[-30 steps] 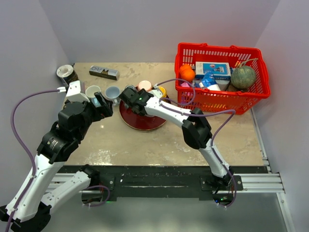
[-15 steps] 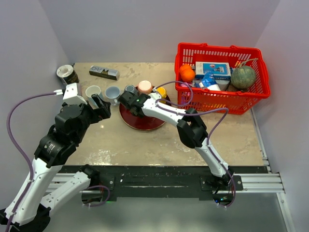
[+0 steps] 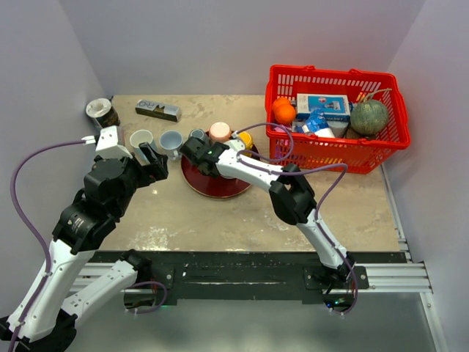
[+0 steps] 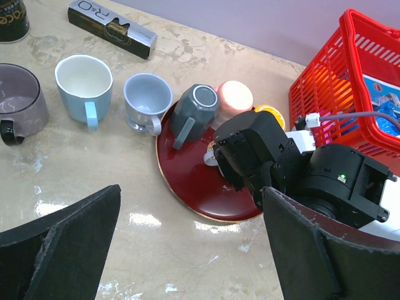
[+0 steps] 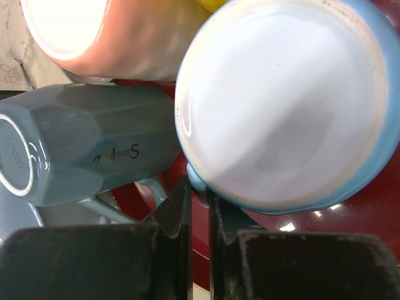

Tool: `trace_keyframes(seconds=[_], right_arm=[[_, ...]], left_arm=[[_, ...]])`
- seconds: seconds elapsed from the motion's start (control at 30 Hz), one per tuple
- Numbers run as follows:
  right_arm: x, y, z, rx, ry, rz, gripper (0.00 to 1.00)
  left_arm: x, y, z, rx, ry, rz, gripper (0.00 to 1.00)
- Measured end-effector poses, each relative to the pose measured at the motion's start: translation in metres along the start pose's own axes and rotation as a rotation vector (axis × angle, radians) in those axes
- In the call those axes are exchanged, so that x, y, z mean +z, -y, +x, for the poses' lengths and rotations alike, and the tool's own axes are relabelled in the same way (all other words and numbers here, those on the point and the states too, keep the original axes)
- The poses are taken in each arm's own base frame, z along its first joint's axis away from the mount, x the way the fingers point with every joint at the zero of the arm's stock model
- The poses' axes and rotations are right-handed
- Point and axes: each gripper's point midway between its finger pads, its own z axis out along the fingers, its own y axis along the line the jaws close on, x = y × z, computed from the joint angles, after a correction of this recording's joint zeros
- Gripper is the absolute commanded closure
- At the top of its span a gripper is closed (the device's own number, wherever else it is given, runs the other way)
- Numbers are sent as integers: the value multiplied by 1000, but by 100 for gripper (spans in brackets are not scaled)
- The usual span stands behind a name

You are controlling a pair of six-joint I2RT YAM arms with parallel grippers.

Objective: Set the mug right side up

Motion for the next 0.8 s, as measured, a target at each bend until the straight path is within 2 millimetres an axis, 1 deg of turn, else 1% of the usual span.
trace_keyframes(seconds=[0.17, 0.33, 0.57, 0.7, 0.8], right_arm=[[-2, 6, -3, -19, -2, 2, 100], [-12, 27, -9, -96, -30, 16, 100], [-25, 61, -18, -300, -70, 21, 100], [-30, 76, -22, -400, -80, -38, 100], [-32, 79, -22, -449, -81, -107, 100]], left_arm=[[1, 0, 1, 1, -2, -1, 1], [2, -1, 4, 2, -4, -2, 1], [6, -4, 12, 12, -23, -11, 1], [6, -3, 12, 11, -22, -10, 1], [7, -2, 15, 12, -29, -3, 1]])
